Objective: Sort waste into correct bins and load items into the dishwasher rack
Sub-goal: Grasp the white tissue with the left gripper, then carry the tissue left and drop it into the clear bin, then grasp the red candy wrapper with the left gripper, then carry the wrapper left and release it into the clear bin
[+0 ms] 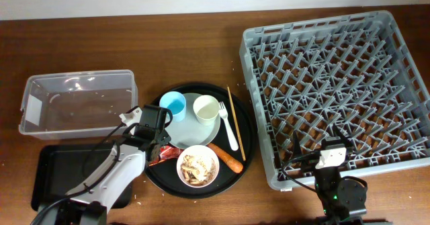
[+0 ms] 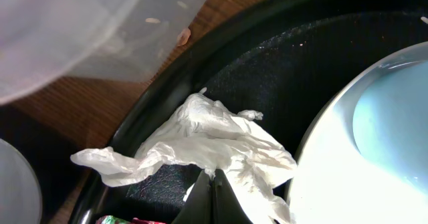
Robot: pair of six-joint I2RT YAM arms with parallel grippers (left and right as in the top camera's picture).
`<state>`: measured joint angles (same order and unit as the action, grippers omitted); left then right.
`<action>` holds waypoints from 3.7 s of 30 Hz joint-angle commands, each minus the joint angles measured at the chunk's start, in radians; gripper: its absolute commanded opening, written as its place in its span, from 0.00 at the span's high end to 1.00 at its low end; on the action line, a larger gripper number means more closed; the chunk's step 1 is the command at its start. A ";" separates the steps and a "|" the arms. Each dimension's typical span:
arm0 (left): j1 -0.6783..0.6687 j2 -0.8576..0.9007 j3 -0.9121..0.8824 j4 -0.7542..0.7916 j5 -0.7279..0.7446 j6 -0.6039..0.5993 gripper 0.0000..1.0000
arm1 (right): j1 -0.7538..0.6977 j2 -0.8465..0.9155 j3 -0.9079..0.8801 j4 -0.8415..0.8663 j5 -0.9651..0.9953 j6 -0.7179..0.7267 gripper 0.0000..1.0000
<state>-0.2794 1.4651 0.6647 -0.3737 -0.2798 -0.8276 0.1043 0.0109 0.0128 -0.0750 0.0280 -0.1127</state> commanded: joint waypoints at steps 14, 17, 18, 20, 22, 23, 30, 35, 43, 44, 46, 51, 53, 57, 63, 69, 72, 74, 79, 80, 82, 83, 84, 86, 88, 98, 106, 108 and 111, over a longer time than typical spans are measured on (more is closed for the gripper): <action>0.031 -0.507 0.101 -0.134 0.002 0.153 1.00 | -0.008 -0.007 -0.007 -0.004 0.006 -0.003 0.01; 0.130 -0.504 0.152 -0.132 -0.031 0.175 1.00 | -0.008 -0.007 -0.007 -0.004 0.005 -0.003 0.01; 0.192 -0.499 0.152 -0.132 -0.044 0.175 1.00 | -0.008 -0.007 -0.007 -0.004 0.006 -0.003 0.01; 0.306 -0.461 0.152 -0.124 -0.047 0.196 1.00 | -0.008 -0.007 -0.007 -0.004 0.006 -0.003 0.01; 0.378 -0.396 0.151 -0.093 -0.047 0.240 1.00 | -0.008 -0.007 -0.007 -0.004 0.006 -0.003 0.01; 0.408 -0.349 0.152 -0.065 -0.047 0.243 1.00 | -0.008 -0.007 -0.007 -0.004 0.006 -0.003 0.01; 0.487 -0.002 0.152 0.265 0.003 0.310 0.85 | -0.008 -0.007 -0.007 -0.004 0.006 -0.003 0.01; 0.487 0.008 0.194 0.296 0.003 0.402 0.07 | -0.008 -0.007 -0.007 -0.004 0.006 -0.003 0.01; 0.482 -0.207 0.552 -0.426 0.457 0.399 0.01 | -0.008 -0.007 -0.007 -0.004 0.006 -0.003 0.01; 0.482 -0.233 0.552 -0.470 0.467 0.400 0.01 | -0.008 -0.007 -0.007 -0.004 0.006 -0.003 0.01; 0.480 -0.292 0.552 -0.553 0.484 0.381 0.37 | -0.008 -0.007 -0.007 -0.004 0.006 -0.003 0.01; 0.430 -0.355 0.546 -0.861 0.492 0.146 0.53 | -0.008 -0.007 -0.007 -0.004 0.006 -0.003 0.01; 0.361 -0.355 0.509 -0.946 0.417 -0.024 0.53 | -0.008 -0.007 -0.007 -0.004 0.006 -0.003 0.01; 0.187 -0.355 0.373 -0.944 0.336 -0.388 0.46 | -0.008 -0.007 -0.007 -0.004 0.006 -0.003 0.01; -0.039 -0.352 0.213 -0.724 0.226 -0.760 0.48 | -0.008 -0.007 -0.007 -0.004 0.006 -0.003 0.02; -0.058 -0.215 0.132 -0.591 0.211 -0.864 0.46 | -0.008 -0.007 -0.007 -0.004 0.006 -0.003 0.01; -0.058 -0.121 0.132 -0.498 0.216 -0.874 0.46 | -0.008 -0.007 -0.007 -0.004 0.006 -0.003 0.01; -0.058 -0.088 0.132 -0.463 0.211 -0.874 0.46 | -0.008 -0.007 -0.007 -0.004 0.006 -0.003 0.01; -0.058 -0.011 0.132 -0.454 0.208 -0.874 0.45 | -0.008 -0.007 -0.007 -0.004 0.006 -0.003 0.01; -0.058 0.013 0.132 -0.449 0.208 -0.874 0.46 | -0.008 -0.007 -0.007 -0.004 0.006 -0.003 0.01; -0.058 0.055 0.132 -0.435 0.208 -0.874 0.45 | -0.008 -0.007 -0.007 -0.004 0.006 -0.003 0.01; -0.058 0.067 0.132 -0.430 0.208 -0.874 0.46 | -0.008 -0.007 -0.007 -0.004 0.006 -0.003 0.01; -0.058 0.068 0.132 -0.430 0.208 -0.874 0.46 | -0.008 -0.007 -0.007 -0.004 0.006 -0.003 0.01; -0.058 0.068 0.132 -0.423 0.207 -0.874 0.51 | -0.008 -0.007 -0.007 -0.004 0.006 -0.003 0.01; -0.058 0.068 0.132 -0.423 0.202 -0.874 0.57 | -0.008 -0.007 -0.007 -0.004 0.006 -0.003 0.01; -0.058 0.031 0.133 -0.430 0.181 -0.852 0.99 | -0.008 -0.007 -0.007 -0.004 0.006 -0.003 0.01; -0.058 -0.373 0.138 -0.430 0.033 -0.610 0.99 | -0.008 -0.007 -0.007 -0.004 0.006 -0.003 0.01; -0.058 -0.501 0.157 -0.410 -0.084 -0.456 0.99 | -0.008 -0.007 -0.007 -0.004 0.006 -0.003 0.01; -0.037 -0.577 0.205 -0.369 -0.171 -0.264 0.99 | -0.008 -0.007 -0.007 -0.004 0.006 -0.003 0.01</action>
<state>-0.3347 0.9436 0.8104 -0.7601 -0.3283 -1.3159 0.1043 0.0101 0.0128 -0.0750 0.0280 -0.1127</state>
